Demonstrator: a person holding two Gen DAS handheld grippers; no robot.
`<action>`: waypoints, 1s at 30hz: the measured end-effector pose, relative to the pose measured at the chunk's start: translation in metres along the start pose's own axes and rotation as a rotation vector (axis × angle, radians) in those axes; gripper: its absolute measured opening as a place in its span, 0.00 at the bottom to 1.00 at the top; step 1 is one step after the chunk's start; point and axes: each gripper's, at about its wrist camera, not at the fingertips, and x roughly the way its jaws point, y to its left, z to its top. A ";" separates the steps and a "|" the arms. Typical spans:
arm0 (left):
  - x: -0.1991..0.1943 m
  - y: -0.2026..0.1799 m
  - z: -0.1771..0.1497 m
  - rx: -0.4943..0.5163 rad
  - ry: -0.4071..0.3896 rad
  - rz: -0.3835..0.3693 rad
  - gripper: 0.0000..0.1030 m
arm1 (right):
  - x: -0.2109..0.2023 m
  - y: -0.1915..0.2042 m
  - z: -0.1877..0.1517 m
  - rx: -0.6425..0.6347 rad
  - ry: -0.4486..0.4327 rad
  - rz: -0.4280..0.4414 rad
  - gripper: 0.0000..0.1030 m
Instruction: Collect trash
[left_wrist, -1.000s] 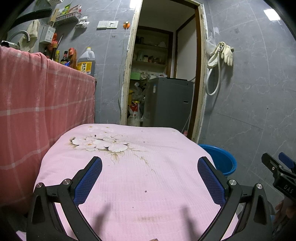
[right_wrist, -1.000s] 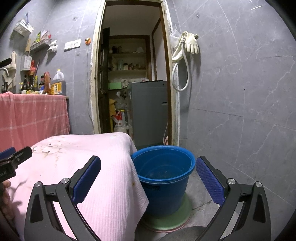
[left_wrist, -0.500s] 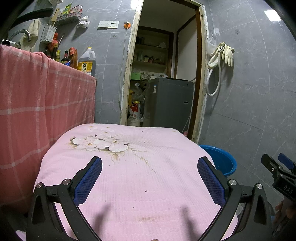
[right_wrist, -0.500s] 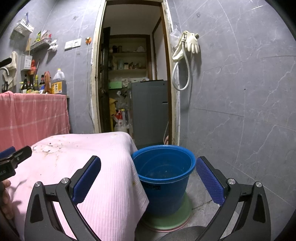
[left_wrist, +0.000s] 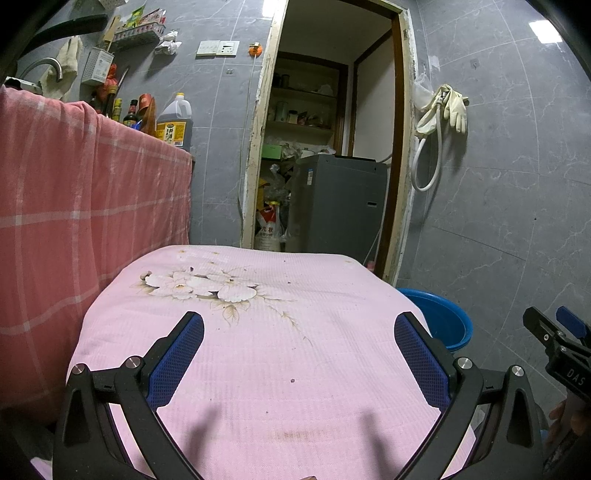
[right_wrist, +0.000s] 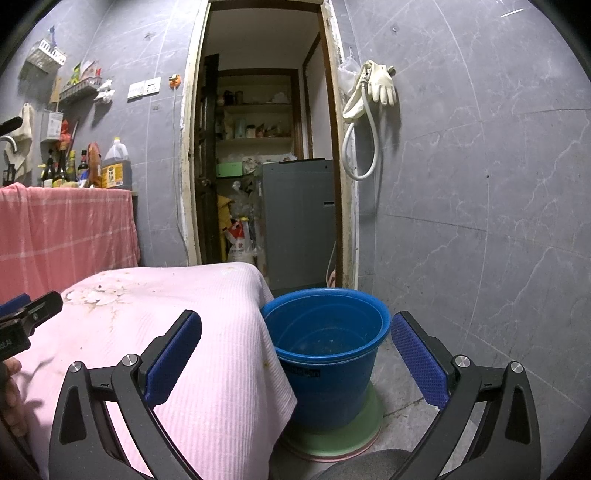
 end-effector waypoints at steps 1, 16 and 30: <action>0.000 0.000 0.000 0.000 0.000 0.000 0.98 | 0.000 0.001 0.000 0.000 0.000 0.000 1.00; 0.000 -0.004 -0.001 -0.009 0.003 0.006 0.98 | 0.000 -0.001 0.000 0.001 0.000 0.000 1.00; 0.000 -0.004 -0.001 -0.009 0.003 0.006 0.98 | 0.000 -0.001 0.000 0.002 0.000 0.000 1.00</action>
